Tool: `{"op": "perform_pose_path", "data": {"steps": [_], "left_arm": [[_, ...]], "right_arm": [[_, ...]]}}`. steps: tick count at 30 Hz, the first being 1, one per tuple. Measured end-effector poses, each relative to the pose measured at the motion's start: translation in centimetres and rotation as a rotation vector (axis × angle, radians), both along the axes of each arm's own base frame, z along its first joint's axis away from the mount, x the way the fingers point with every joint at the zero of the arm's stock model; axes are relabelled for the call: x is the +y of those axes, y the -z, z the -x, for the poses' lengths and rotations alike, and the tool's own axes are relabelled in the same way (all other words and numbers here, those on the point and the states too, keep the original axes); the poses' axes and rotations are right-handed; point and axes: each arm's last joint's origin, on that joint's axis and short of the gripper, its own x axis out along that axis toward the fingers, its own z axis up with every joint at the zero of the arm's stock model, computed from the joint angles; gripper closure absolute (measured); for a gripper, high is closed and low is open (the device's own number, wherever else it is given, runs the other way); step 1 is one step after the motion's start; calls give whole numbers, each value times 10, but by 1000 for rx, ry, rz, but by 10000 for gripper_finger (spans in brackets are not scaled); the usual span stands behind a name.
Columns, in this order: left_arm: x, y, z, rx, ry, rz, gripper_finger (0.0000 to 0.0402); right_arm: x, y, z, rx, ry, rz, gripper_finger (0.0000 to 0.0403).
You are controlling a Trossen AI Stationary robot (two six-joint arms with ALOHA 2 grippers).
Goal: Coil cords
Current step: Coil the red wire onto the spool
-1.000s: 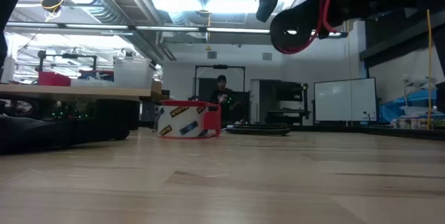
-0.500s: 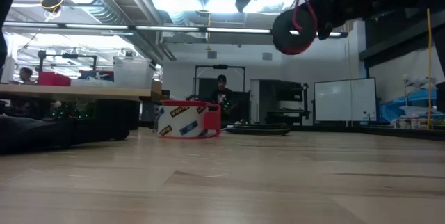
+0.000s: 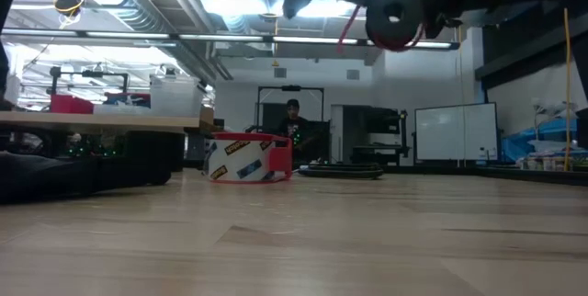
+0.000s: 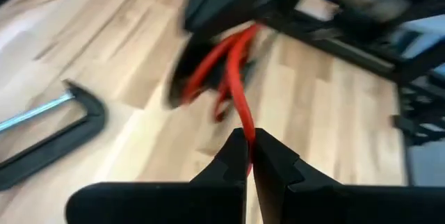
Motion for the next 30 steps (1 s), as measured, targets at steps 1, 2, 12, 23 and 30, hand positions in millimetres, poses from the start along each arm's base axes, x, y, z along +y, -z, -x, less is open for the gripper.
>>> {"op": "perform_pose_path", "data": {"steps": [1,2,12,23,30], "left_arm": [[1,1,0,9,-11,-10,401],[1,1,1,16,-20,-17,401],[3,8,7,102,-68,-56,401],[-9,6,6,82,-38,-62,395],[-11,9,-4,20,-16,-80,398]], "right_arm": [[0,-2,1,-9,-4,-1,398],[0,-4,3,-17,-5,-1,398],[0,-17,19,-68,-37,-5,398],[-2,-33,29,-195,-3,-12,398],[-2,-41,29,-285,-2,-16,398]]}}
